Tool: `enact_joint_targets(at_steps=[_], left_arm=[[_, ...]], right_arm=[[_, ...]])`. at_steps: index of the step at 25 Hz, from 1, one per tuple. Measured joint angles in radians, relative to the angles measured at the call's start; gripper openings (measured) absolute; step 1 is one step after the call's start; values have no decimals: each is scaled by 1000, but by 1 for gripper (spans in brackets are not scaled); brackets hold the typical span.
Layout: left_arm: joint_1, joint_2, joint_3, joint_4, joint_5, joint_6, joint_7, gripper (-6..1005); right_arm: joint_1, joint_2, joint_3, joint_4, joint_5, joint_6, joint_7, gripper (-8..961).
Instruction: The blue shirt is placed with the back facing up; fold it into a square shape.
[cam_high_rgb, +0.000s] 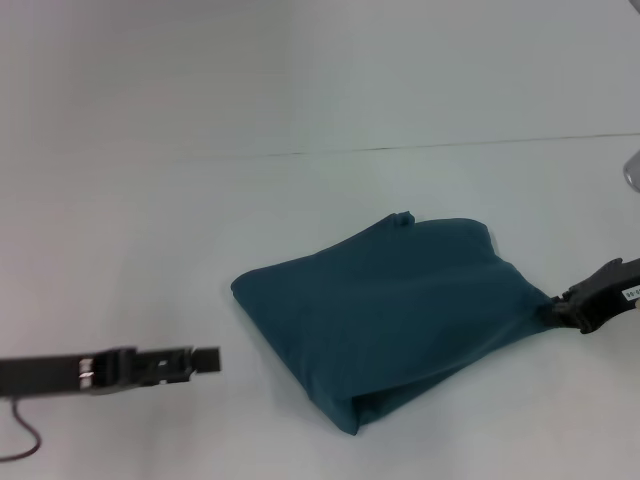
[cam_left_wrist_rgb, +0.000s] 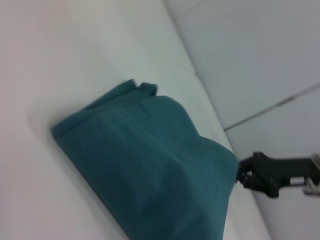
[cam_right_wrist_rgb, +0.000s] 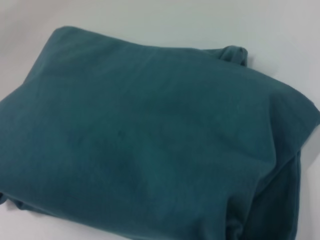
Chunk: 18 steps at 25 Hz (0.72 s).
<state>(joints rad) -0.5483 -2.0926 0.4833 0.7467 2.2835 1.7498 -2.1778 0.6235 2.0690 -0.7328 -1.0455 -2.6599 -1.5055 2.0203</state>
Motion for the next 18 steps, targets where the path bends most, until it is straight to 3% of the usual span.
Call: enact_joint_targets(at_steps=[11, 18], left_arm=[[-110, 35, 67, -175, 20, -175, -303, 837], [-164, 29, 110, -239, 20, -225, -391, 829]], right_arm=[[8, 0, -5, -14, 0, -6, -7, 63], [6, 5, -5, -19, 1, 3, -19, 63]])
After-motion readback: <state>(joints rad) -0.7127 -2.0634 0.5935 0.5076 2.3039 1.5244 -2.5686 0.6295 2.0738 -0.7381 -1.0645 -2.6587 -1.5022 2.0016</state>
